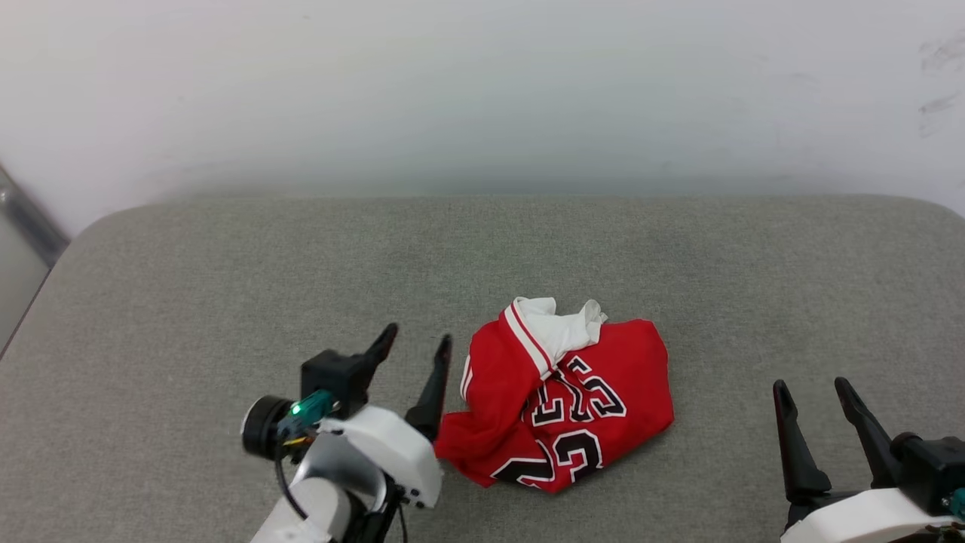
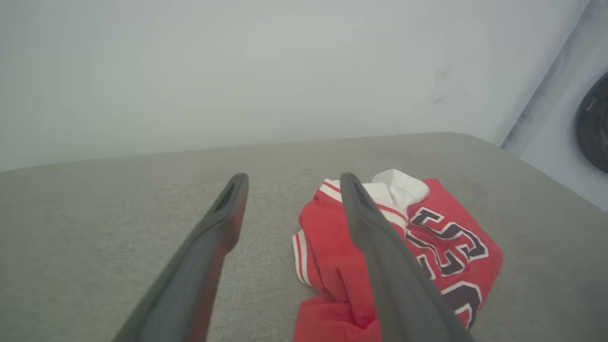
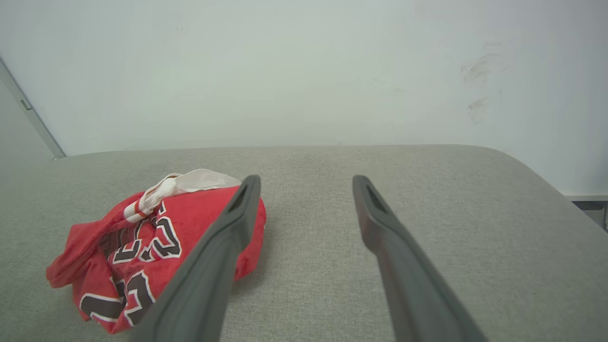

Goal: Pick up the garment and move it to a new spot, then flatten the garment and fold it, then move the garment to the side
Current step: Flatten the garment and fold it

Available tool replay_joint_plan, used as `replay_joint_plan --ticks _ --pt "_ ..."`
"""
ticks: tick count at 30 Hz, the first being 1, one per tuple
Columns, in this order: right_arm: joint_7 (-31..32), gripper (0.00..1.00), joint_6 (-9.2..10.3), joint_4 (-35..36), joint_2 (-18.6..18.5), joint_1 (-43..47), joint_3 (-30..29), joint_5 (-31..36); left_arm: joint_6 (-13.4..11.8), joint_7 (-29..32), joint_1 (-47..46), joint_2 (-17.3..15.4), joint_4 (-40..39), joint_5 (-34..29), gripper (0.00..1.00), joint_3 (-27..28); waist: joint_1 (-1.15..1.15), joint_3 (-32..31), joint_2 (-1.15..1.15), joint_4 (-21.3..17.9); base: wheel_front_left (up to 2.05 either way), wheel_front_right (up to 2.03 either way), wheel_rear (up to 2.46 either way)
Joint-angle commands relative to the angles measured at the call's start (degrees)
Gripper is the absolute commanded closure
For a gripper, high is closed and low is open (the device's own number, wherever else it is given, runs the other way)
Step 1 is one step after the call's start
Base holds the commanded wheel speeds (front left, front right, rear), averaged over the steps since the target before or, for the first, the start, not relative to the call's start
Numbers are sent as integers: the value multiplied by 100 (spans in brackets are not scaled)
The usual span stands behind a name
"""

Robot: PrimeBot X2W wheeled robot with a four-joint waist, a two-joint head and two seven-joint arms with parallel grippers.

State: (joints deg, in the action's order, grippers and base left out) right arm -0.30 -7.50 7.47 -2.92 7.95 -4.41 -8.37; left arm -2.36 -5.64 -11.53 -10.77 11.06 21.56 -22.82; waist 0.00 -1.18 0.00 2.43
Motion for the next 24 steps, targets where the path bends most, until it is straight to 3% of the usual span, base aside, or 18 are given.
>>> replay_joint_plan --ticks 1,9,20,21,22,23,24 --pt "1 0 2 20 6 -66 22 13 104 148 -190 61 44 39 0 -95 0 50 0 -30 0 0 0" --pt "-14 0 1 8 5 -233 75 -6 582 1594 -1114 261 547 227 0 -651 0 415 0 -367 0 0 0" --pt "-214 0 2 -217 6 -503 128 -147 842 2880 -1733 83 1051 401 0 -1079 0 888 0 -713 0 0 0" --pt "-233 0 2 -245 6 -523 130 -148 853 2892 -1763 72 1060 400 4 -1082 0 909 0 -728 0 0 0" --pt "-248 0 2 -271 6 -550 136 -145 859 2909 -1797 59 1076 406 55 -1087 0 925 0 -740 0 0 0" --pt "-272 0 2 -290 6 -567 139 -151 865 2906 -1817 59 1085 421 72 -1087 0 939 0 -748 0 0 0" --pt "-280 0 2 -310 6 -580 135 -154 867 2866 -1844 57 1074 425 100 -1083 0 951 0 -753 0 0 0"
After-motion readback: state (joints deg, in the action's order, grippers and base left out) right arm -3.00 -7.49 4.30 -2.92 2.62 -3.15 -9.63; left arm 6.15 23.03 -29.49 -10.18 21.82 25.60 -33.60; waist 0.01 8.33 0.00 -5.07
